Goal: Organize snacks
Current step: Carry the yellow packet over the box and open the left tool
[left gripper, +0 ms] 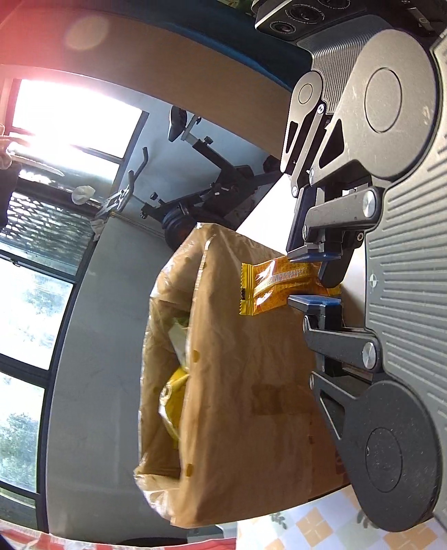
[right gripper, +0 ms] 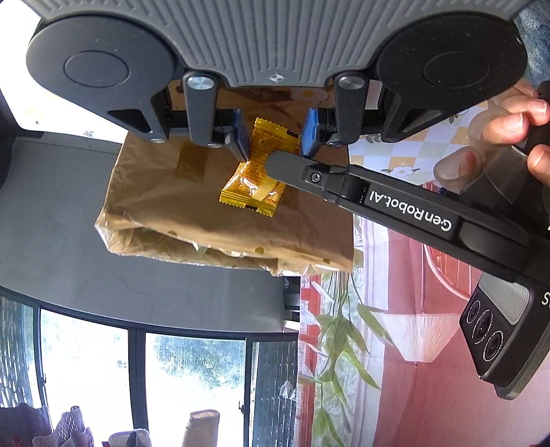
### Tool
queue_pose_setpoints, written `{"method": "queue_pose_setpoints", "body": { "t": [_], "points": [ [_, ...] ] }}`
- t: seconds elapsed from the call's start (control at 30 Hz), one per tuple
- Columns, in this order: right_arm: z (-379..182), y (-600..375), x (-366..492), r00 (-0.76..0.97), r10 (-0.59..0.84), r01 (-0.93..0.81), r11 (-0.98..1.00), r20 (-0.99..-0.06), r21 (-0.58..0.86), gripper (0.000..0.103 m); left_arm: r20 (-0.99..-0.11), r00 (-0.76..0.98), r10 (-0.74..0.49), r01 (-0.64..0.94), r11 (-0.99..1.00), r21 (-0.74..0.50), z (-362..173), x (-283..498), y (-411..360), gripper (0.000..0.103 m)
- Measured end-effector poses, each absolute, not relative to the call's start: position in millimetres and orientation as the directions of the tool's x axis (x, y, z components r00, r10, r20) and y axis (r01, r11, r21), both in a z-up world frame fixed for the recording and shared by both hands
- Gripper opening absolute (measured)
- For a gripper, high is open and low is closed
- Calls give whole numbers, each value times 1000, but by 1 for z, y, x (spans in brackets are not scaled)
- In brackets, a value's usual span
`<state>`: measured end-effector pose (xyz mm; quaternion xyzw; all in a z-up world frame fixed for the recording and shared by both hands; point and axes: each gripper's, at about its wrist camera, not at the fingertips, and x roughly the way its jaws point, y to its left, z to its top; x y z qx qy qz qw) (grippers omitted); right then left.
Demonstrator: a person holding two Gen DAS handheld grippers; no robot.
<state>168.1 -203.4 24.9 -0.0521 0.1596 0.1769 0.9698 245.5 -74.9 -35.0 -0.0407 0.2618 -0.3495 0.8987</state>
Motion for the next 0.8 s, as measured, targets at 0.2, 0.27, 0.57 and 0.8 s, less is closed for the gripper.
{"method": "queue_pose_setpoints", "body": {
  "t": [0.2,0.27,0.57,0.8],
  "points": [
    [62,-222,204,914,314,-344,936,-258,-76,35,-400,625,-671,642,733,-226,12,282,-92,21],
    [70,-229,221,916,310,-341,937,-256,-83,35,-410,621,-669,643,733,-222,19,297,-100,21],
    [74,-268,286,905,327,-336,942,-271,15,35,-481,609,-630,615,759,-214,29,368,-137,21],
    [71,-285,296,901,308,-305,950,-306,61,36,-508,676,-533,554,823,-125,29,371,-141,43]
  ]
}}
